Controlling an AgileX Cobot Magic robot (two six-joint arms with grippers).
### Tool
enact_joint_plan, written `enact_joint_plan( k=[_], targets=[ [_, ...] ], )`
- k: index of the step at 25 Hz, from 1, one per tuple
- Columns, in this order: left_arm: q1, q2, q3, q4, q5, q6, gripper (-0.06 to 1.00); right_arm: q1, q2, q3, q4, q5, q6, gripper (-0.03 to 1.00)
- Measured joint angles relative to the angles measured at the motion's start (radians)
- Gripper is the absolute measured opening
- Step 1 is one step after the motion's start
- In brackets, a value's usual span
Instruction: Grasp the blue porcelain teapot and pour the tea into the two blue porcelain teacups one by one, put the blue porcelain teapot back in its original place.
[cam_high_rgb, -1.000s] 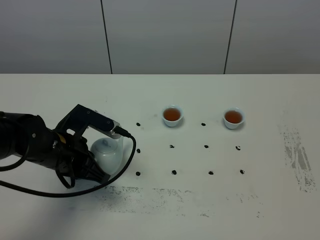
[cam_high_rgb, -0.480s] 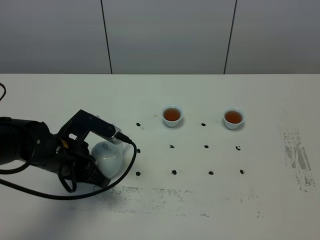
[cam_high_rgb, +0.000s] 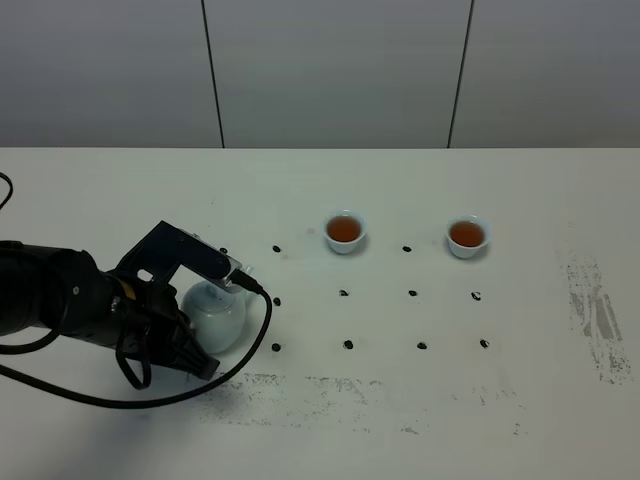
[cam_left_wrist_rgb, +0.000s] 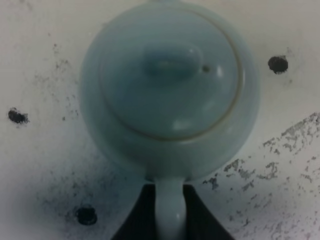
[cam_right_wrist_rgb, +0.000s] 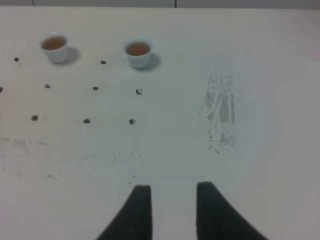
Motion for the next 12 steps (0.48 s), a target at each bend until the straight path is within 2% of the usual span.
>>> enact_joint_plan(
  k=[5,12],
  targets=[
    [0.0,0.0,0.001,0.001,0.018,0.006,0.12,0.0,0.0,0.0,0.0,0.0,0.0,0.21],
    [0.0,0.001,0.005,0.003,0.035,0.006,0.34,0.0,0.0,0.0,0.0,0.0,0.0,0.21]
  ],
)
